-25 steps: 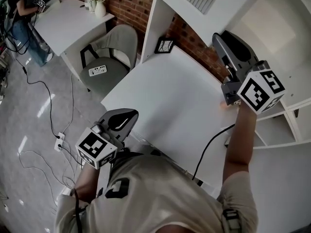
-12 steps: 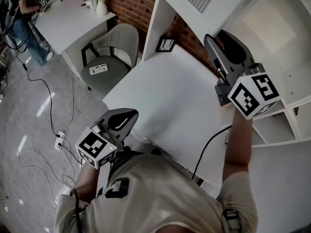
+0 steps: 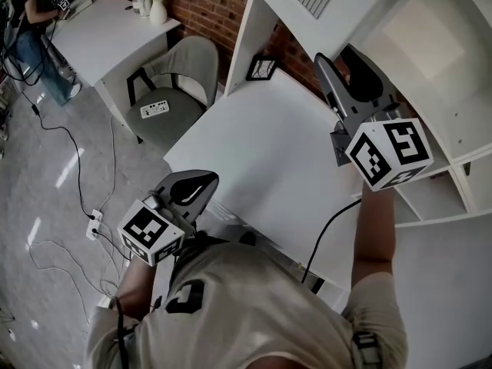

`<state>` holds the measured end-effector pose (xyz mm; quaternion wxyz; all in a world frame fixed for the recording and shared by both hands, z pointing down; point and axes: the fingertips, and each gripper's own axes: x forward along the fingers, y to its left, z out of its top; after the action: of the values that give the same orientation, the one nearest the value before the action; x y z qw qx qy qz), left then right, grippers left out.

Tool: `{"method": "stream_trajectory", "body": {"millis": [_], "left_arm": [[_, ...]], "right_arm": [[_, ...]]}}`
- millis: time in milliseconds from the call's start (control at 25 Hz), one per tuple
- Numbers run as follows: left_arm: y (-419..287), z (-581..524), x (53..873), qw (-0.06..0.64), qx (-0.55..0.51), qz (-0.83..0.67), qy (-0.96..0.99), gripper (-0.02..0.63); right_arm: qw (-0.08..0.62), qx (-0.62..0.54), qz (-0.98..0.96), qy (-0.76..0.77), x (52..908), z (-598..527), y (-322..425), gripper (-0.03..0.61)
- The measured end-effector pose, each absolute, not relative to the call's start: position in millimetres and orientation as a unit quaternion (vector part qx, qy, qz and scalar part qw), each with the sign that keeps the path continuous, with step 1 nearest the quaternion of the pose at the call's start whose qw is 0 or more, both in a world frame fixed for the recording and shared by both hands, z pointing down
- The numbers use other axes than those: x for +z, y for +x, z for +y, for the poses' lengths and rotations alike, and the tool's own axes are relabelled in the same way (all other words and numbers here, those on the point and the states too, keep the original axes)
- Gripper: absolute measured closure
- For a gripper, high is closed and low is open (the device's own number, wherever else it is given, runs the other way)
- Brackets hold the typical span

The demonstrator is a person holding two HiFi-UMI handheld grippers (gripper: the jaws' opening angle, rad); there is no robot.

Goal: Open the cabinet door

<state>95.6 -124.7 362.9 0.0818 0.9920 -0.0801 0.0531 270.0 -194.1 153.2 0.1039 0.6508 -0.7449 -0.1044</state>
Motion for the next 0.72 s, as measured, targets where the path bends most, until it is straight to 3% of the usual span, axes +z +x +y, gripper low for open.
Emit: {"method": "stream_trajectory", "body": {"millis": [720], "left_arm": [[69.9, -136.0, 363.4, 0.079, 0.052, -0.085, 0.992, 0.597]], "right_arm": [[0.108, -0.135, -0.753, 0.635, 153.3, -198.9, 219.1, 0.388]]}}
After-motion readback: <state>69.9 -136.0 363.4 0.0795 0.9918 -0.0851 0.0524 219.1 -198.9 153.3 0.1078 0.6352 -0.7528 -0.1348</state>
